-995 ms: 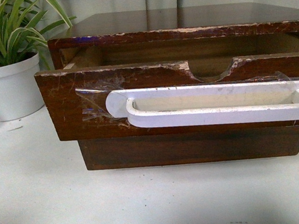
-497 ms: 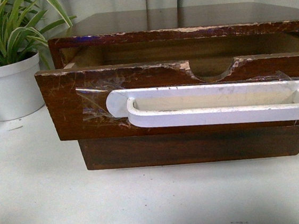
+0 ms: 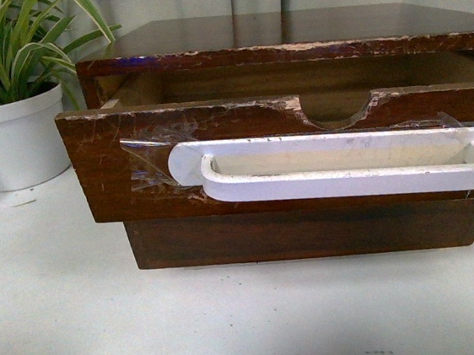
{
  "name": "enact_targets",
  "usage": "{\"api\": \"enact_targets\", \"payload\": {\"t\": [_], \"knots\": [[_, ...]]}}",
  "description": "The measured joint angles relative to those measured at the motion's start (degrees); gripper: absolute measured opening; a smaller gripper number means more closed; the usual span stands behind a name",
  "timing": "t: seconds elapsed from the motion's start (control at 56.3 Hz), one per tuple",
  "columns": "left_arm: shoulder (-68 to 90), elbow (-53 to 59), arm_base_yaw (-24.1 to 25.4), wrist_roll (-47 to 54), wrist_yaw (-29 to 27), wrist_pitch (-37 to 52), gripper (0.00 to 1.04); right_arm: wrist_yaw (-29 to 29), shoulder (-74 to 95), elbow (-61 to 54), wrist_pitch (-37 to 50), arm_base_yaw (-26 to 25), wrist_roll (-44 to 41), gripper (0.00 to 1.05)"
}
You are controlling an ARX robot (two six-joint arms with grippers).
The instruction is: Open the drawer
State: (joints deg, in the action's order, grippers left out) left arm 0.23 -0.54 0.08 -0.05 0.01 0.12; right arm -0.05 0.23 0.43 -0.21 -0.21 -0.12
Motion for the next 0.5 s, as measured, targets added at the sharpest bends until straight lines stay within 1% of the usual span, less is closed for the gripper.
{"api": "enact_targets", "payload": {"t": [0.497], "knots": [[0.00,0.00,0.00,0.02,0.00,0.00,0.98,0.00,0.00,0.00,0.00,0.00,0.00,0.96]]}}
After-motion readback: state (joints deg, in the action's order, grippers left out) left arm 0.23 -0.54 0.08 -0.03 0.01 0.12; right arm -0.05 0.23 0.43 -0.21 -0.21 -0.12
